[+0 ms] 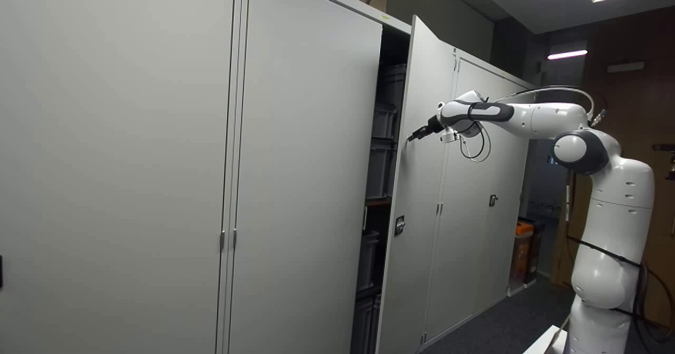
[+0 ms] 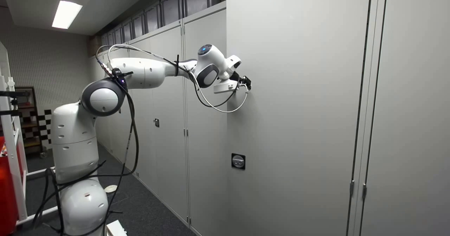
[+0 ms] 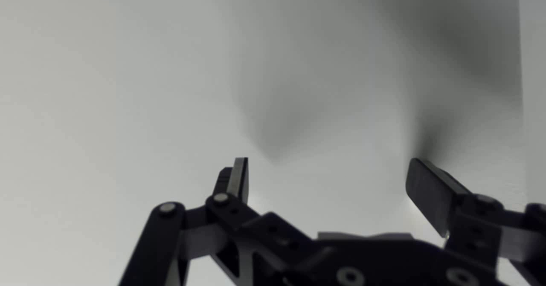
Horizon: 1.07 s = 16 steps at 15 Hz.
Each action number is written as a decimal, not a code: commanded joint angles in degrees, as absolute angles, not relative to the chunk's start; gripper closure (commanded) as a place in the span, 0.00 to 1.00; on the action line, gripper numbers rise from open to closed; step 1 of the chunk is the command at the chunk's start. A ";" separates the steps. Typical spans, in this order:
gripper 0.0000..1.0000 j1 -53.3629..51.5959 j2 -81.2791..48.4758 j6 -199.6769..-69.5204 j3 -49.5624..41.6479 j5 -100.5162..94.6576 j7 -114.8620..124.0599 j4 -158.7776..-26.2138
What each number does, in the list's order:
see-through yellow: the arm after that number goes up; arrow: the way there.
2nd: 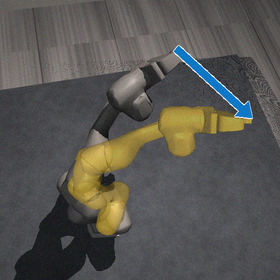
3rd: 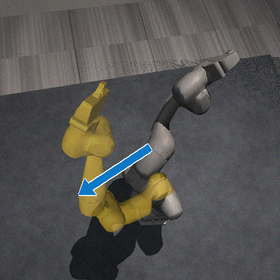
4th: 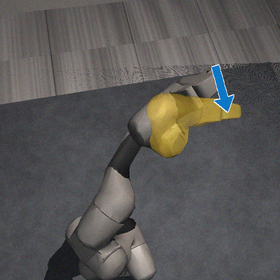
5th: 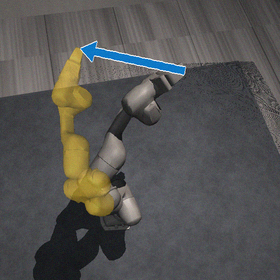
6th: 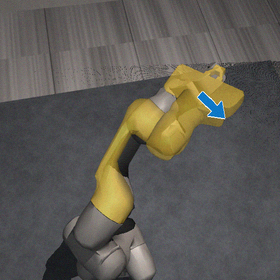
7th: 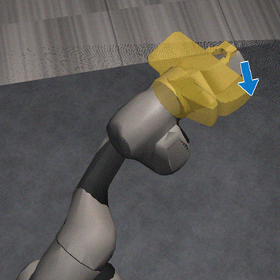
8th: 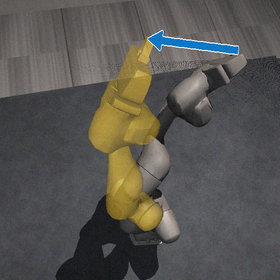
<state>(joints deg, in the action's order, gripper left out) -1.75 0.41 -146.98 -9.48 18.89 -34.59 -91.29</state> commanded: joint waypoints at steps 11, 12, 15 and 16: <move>0.00 1.80 -8.43 -146.28 -5.77 18.95 -34.70 -79.11; 0.00 1.76 -8.79 -146.17 -5.79 18.84 -34.62 -78.59; 0.00 1.71 -10.04 -145.82 -5.80 18.76 -34.52 -76.88; 0.00 1.69 -10.45 -145.63 -5.79 18.73 -34.44 -76.28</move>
